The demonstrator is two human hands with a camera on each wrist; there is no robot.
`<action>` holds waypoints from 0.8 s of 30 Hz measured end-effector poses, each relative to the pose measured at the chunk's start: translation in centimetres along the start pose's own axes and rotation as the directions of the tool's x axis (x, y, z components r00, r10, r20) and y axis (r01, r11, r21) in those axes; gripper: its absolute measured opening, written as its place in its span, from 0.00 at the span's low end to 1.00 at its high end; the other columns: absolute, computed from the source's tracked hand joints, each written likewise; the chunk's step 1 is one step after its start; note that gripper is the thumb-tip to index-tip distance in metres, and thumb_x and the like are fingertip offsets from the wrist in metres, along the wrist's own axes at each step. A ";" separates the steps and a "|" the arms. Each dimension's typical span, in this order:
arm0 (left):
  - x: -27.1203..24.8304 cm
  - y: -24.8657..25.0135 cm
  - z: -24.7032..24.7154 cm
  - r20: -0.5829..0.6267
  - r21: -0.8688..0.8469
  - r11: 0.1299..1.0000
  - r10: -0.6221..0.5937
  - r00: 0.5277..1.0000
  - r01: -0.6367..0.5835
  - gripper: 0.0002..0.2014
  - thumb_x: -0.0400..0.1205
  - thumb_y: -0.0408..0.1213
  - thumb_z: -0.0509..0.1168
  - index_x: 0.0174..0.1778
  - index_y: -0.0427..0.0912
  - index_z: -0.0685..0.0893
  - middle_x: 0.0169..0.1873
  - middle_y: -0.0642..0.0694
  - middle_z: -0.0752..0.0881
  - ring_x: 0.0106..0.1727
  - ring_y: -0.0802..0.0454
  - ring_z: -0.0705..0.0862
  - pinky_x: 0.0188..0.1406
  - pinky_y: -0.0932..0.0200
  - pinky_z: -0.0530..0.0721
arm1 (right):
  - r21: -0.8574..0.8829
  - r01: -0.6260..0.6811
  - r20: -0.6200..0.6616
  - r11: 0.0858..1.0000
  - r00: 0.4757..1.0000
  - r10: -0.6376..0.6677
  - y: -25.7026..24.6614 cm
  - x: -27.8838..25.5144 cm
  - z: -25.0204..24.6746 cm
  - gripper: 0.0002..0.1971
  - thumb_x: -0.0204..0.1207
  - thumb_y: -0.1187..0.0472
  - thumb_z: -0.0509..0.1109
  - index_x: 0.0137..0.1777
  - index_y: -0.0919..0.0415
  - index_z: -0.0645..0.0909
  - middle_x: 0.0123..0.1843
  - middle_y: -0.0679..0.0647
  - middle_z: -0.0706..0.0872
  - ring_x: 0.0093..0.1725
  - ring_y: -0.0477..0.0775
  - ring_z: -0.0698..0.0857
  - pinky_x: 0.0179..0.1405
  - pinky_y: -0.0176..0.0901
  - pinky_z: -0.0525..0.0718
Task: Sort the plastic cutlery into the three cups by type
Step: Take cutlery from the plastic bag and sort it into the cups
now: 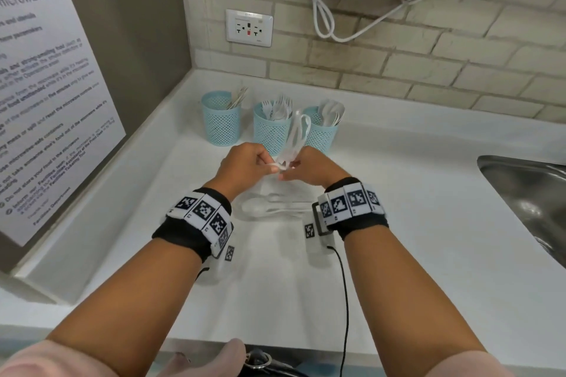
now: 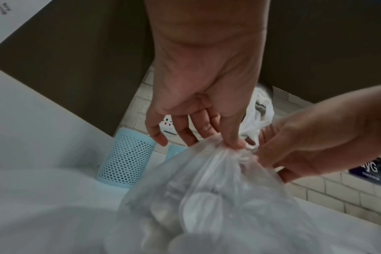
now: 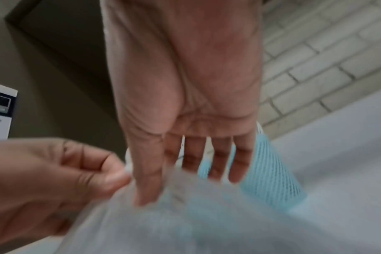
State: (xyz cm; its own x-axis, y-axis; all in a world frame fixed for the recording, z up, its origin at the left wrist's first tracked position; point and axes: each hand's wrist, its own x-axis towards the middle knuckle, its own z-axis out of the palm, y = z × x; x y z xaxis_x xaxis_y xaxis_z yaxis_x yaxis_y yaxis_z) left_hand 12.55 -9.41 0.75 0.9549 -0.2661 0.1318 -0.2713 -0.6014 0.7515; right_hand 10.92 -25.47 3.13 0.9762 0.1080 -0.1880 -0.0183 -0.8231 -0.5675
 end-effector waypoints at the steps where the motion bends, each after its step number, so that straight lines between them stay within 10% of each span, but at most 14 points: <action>1: -0.1 0.0 0.0 -0.008 0.001 1.000 0.003 1.000 -0.003 0.11 0.71 0.40 0.77 0.29 0.53 0.80 0.30 0.58 0.83 0.35 0.57 0.80 0.46 0.54 0.81 | 0.035 0.008 -0.050 0.999 0.999 -0.006 0.2 0.3 0.7 0.13 0.69 0.60 0.78 0.45 0.71 0.83 0.34 0.55 0.81 0.35 0.50 0.76 0.35 0.39 0.70; 8: -0.1 -1.0 -2.7 -0.097 0.024 0.999 -0.033 0.995 0.036 0.09 0.75 0.42 0.73 0.31 0.50 0.80 0.35 0.55 0.84 0.44 0.53 0.83 0.54 0.51 0.83 | 0.140 0.036 -0.291 0.989 0.957 0.007 2.8 0.2 -0.1 0.12 0.71 0.65 0.75 0.29 0.57 0.78 0.28 0.45 0.77 0.31 0.42 0.74 0.30 0.26 0.69; 11: -0.4 0.4 -1.8 -0.002 -0.013 0.999 0.052 0.999 -0.052 0.07 0.75 0.40 0.73 0.45 0.44 0.84 0.42 0.51 0.85 0.48 0.51 0.83 0.56 0.50 0.82 | 0.250 0.169 -0.355 0.953 0.932 -0.072 1.3 0.5 0.9 0.07 0.71 0.69 0.72 0.36 0.58 0.81 0.35 0.48 0.82 0.38 0.45 0.79 0.40 0.34 0.73; 24: 0.8 3.1 -2.3 -0.207 -0.084 0.991 0.086 0.974 -0.105 0.11 0.82 0.39 0.64 0.41 0.34 0.82 0.28 0.48 0.76 0.32 0.51 0.73 0.33 0.57 0.70 | 0.401 0.392 -0.579 0.828 0.809 -0.102 -0.7 0.8 0.5 0.05 0.76 0.67 0.67 0.41 0.59 0.81 0.34 0.47 0.81 0.33 0.40 0.77 0.36 0.28 0.73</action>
State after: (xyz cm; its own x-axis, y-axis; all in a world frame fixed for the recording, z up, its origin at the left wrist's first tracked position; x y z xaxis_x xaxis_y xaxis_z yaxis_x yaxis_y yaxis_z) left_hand 12.72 -9.74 4.70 0.9322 -0.1547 0.3271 -0.3592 -0.5043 0.7853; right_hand 11.61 -24.54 3.01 0.9167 -0.1512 0.3698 0.2806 -0.4155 -0.8653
